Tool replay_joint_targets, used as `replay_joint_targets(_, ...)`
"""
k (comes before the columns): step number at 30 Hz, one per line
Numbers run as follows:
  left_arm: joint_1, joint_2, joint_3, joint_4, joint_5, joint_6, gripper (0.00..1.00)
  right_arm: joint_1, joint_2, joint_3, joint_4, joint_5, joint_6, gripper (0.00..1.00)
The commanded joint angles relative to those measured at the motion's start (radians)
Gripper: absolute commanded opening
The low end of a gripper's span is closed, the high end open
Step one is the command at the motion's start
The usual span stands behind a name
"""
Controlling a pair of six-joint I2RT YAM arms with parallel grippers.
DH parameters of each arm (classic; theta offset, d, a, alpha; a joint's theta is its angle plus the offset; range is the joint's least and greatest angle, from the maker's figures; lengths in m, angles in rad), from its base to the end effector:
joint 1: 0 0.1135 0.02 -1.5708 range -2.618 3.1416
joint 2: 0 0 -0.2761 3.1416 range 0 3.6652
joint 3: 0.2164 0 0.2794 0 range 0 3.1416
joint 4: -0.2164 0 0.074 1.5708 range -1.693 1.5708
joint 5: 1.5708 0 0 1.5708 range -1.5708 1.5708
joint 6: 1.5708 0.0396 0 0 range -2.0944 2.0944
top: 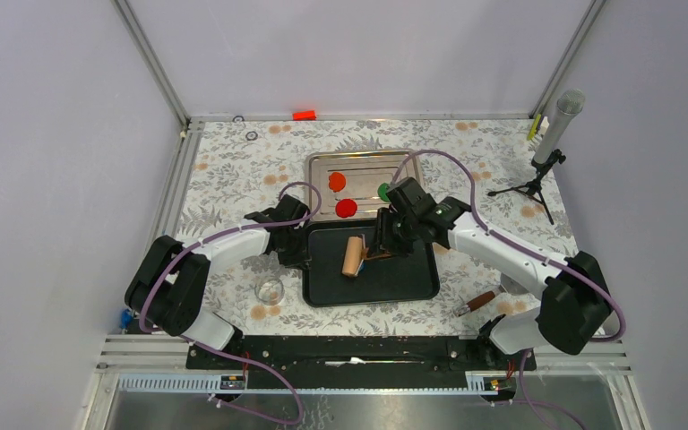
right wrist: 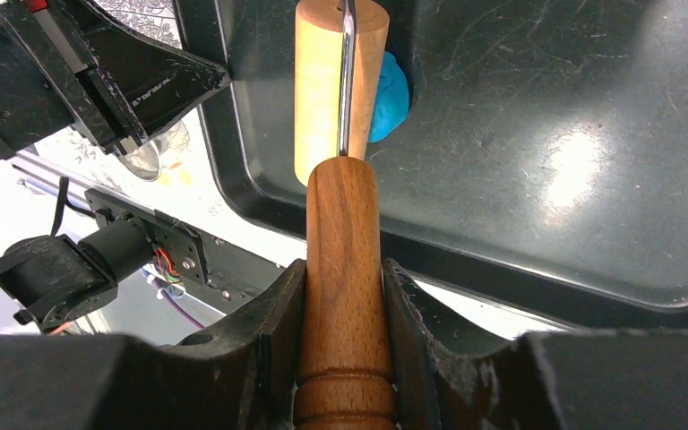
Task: Roll out the dumpling wrappers from the dough
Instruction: Flatten out the dough on the work surface.
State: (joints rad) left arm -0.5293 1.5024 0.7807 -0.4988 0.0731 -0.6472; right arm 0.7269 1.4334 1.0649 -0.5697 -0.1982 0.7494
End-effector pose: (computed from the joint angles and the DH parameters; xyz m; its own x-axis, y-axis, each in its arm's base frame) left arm 0.2442 -0.1462 0.1471 -0.9635 -0.1331 -0.2324 -0.0698 0.9626 -0.2617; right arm 0.2377 0.2218 0.2537 -0.9443 0.0540 -0.3247 -0.1301 0.8448 0.5190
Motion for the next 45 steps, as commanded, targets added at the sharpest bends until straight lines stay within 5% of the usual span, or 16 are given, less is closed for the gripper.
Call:
replay_joint_targets(1, -0.014, -0.016, 0.005, -0.064, -0.031, 0.048, 0.00, -0.009, -0.024, -0.059, -0.170, 0.146, -0.022, 0.00)
replay_joint_targets(28, -0.020, -0.024, 0.004, -0.063, -0.021, 0.051, 0.00, -0.042, 0.015, -0.033, -0.143, 0.130, -0.042, 0.00)
replay_joint_targets(45, -0.023, -0.023, 0.002, -0.058, -0.018, 0.053, 0.00, -0.043, -0.072, 0.109, -0.286, 0.203, -0.078, 0.00)
